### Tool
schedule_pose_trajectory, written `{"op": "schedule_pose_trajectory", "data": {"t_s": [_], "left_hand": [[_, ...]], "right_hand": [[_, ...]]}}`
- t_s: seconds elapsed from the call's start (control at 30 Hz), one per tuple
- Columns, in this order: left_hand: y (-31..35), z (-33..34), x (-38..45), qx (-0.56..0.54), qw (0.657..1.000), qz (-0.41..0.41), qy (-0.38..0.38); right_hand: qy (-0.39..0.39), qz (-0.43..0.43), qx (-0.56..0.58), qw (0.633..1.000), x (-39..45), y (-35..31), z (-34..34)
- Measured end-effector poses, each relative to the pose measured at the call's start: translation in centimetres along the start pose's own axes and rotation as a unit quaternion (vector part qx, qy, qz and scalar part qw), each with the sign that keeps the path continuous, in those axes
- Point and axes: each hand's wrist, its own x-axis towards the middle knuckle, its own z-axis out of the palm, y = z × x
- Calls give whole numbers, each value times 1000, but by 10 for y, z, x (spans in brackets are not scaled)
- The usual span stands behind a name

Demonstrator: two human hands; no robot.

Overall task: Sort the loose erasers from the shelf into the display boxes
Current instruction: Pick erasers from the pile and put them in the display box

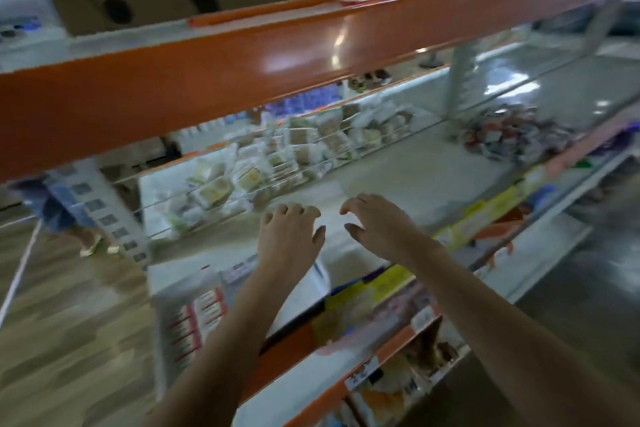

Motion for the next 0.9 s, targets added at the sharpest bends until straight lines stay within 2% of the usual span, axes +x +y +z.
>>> {"op": "schedule_pose_trajectory", "data": {"t_s": [0.27,0.5,0.77,0.9], "left_hand": [[187,25,85,-33,995,90,30],[333,49,165,-76,989,128,7],[425,100,282,-88,984,147,40],[452,123,349,-76,984,158,25]], "right_hand": [[72,77,-51,993,-63,174,-72],[94,151,-81,981,-84,310,-115],[61,214,-75,972,-54,462,-132],[31,249,-58,966,-25,537,-138]]}}
